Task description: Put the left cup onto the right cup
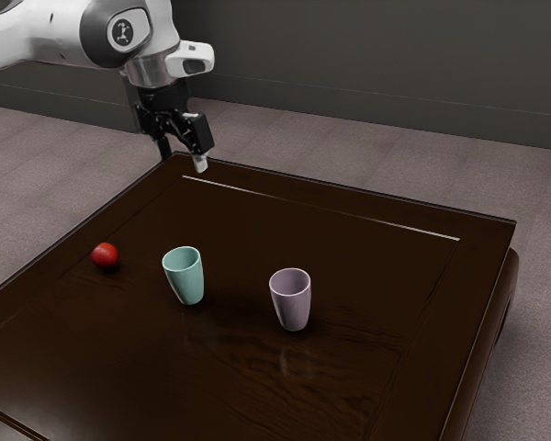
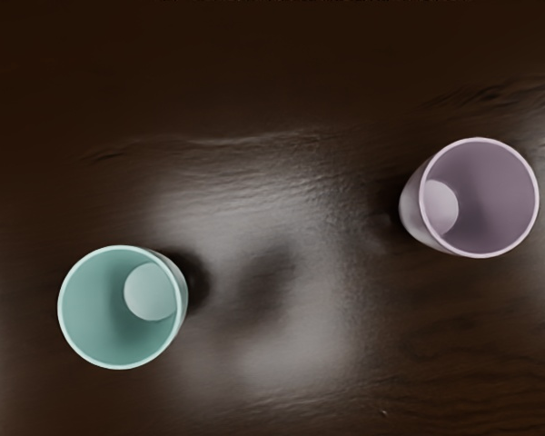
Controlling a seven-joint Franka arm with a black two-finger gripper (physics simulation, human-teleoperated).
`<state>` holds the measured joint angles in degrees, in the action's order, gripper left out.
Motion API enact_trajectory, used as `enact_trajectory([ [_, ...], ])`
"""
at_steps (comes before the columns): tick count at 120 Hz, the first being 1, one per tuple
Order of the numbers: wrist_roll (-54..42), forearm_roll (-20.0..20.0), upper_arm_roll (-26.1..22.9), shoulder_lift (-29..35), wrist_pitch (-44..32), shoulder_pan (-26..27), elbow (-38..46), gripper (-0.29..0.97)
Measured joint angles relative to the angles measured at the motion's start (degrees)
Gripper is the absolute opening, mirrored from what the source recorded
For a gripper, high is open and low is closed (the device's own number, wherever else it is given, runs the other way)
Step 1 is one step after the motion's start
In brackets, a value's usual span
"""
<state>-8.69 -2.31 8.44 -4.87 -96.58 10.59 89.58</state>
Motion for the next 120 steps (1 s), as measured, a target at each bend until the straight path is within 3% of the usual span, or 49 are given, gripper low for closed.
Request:
enact_trajectory([
  [23,-0.72,0.02,0.16,0.24,-0.91,-0.01,1.77,0.68],
  [46,0.14,-0.36,0.48,3.56,-8.0,-0.26,18.12,0.68],
  [84,1.42,-0.81,1.22,-9.02,-21.02,-1.67,19.1,0.68],
  [120,2.03,-0.96,1.54,-17.12,-27.65,-2.31,17.41,0.68],
])
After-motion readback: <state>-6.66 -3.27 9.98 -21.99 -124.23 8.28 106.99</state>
